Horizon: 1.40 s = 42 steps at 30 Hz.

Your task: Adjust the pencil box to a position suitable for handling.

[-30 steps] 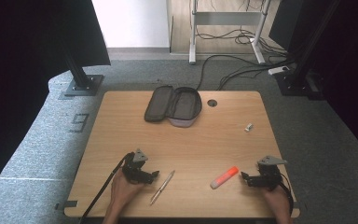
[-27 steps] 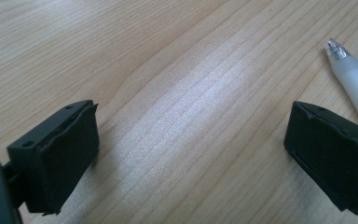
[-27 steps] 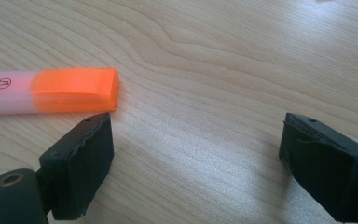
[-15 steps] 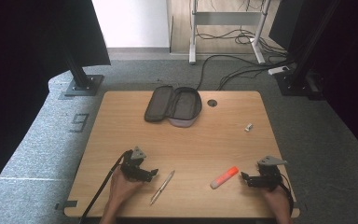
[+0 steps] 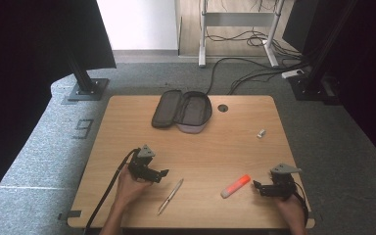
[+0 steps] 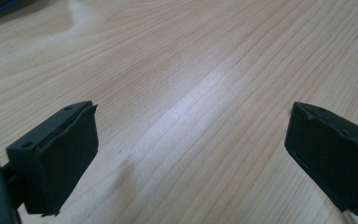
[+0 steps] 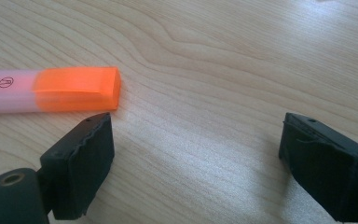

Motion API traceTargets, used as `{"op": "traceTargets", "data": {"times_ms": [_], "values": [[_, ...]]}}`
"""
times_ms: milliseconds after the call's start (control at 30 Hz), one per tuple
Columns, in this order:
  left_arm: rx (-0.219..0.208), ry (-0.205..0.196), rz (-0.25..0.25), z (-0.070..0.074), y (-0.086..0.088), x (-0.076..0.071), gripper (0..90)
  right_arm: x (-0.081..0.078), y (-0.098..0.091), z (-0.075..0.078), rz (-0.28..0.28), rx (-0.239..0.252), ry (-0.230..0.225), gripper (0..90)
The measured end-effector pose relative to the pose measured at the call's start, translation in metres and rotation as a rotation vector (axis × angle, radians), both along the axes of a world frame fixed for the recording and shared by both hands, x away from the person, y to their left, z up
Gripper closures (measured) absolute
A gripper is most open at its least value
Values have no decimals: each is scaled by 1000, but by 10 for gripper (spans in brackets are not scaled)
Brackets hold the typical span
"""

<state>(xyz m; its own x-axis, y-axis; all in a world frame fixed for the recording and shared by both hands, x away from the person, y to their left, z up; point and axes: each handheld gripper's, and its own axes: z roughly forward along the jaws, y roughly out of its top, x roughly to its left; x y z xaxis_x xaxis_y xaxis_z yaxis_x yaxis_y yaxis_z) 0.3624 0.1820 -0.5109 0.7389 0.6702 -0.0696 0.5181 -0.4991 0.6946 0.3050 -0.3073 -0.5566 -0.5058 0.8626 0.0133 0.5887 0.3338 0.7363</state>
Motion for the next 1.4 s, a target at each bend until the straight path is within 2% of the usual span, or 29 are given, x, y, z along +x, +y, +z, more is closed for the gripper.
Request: {"op": "traceTargets", "data": {"times_ms": [100, 367, 567, 633, 767, 933, 967, 1067, 1133, 1167, 1200, 1300, 1400], "values": [[16, 3, -6, 2, -3, 5, 29, 0, 0, 0, 1, 0, 0, 100], [11, 6, -25, 11, -11, 20, 51, -1, 0, 0, 3, 0, 0, 100], [31, 1, -41, 17, -20, 32, 57, -1, 0, 0, 4, 0, 0, 100], [22, 6, -49, 19, -23, 36, 59, -1, 0, 0, 5, 0, 0, 99], [31, 1, -59, 23, -27, 41, 60, -1, 0, 0, 5, 0, 0, 99], [-14, 2, -62, 28, -33, 53, 66, -1, 0, 0, 7, 0, 0, 99], [-23, 14, -64, 29, -33, 56, 72, -1, 0, 0, 7, 0, 0, 99], [-9, 10, -64, 31, -37, 61, 72, -1, 0, 0, 6, 0, 0, 99], [-19, 4, -68, 32, -38, 64, 72, -1, 0, 0, 7, 0, 0, 99], [-36, 13, -71, 32, -39, 65, 74, -1, 0, 0, 7, 0, 0, 99], [-33, 21, -70, 33, -40, 68, 74, -1, 0, 0, 7, 0, 0, 99], [-3, 10, -74, 33, -44, 71, 74, -1, 0, 0, 7, 0, 0, 100], [-7, 12, -86, 34, -51, 77, 74, -1, 0, 0, 7, 0, 0, 99]]}}
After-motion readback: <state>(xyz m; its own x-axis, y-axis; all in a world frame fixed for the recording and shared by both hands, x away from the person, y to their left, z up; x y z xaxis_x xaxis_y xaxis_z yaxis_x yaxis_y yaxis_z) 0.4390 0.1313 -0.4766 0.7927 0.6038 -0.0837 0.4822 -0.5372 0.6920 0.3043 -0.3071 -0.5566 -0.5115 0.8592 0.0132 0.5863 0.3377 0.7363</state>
